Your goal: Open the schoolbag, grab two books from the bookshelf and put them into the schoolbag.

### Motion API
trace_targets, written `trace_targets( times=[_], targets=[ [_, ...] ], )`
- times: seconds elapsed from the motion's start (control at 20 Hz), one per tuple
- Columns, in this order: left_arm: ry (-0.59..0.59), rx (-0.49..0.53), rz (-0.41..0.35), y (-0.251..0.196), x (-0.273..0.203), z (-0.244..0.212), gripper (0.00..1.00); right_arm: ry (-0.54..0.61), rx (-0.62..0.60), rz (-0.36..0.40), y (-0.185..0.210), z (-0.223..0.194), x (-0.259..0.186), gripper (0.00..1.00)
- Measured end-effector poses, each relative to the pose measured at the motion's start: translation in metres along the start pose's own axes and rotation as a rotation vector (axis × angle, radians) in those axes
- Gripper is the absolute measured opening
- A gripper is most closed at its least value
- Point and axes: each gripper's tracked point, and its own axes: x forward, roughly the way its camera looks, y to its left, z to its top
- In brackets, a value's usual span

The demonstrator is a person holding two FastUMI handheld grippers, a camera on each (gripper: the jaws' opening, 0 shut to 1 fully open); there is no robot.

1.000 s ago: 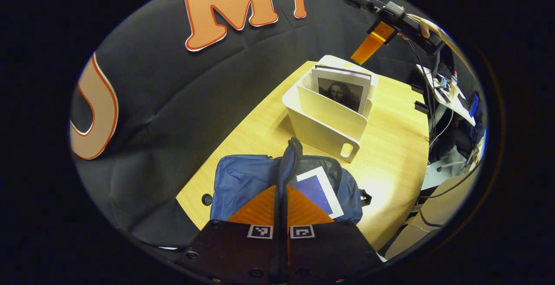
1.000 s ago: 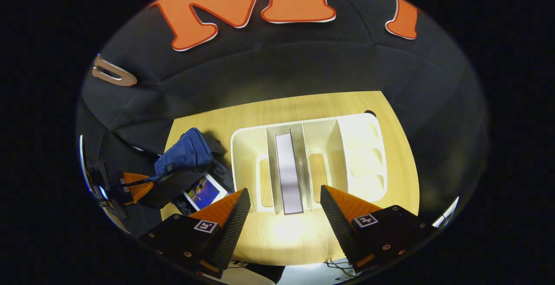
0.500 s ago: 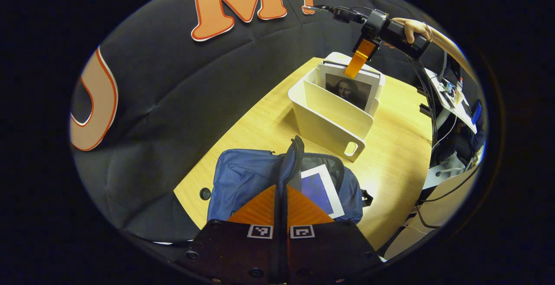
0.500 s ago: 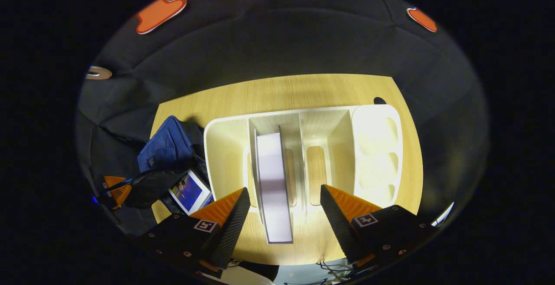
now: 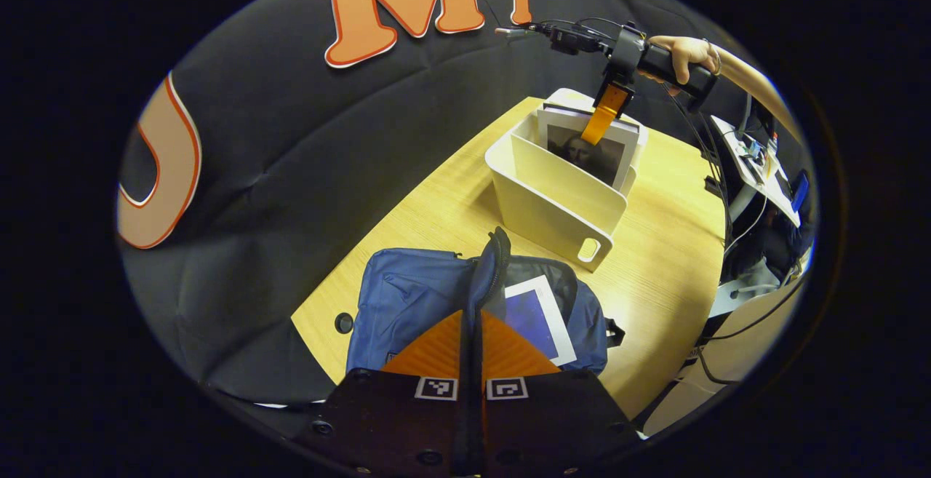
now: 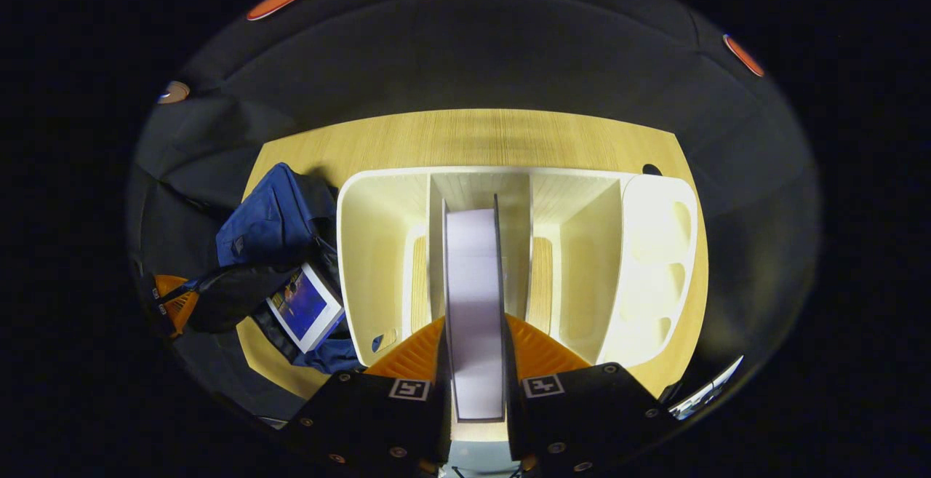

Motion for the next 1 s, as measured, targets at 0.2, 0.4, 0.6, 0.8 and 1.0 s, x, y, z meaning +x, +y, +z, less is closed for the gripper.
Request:
trace_targets(
  times=[0.2,0.4,0.6,0.8,1.0],
  targets=[
    [-0.004,-0.003,0.008,0.002,-0.002,0.000,0.00,-0.054,0.042,0.006,0.000,0.006,-0.015,0.31],
    [-0.010,0.005,0.001,0.001,-0.005,0.002,0.00,-0.172,0.031,-0.005,-0.008,0.016,-0.063,0.31],
    [-0.016,0.021,-0.003,0.003,-0.007,0.003,0.00,-0.291,0.076,0.030,-0.006,0.021,-0.118,0.30],
    [-0.024,0.037,-0.001,0.006,-0.009,0.003,0.00,-0.396,0.128,0.048,-0.007,0.013,-0.165,0.30],
    [-0.036,0.050,0.013,0.014,-0.012,0.004,0.00,-0.494,0.183,0.091,-0.001,-0.006,-0.211,0.30]
  ],
)
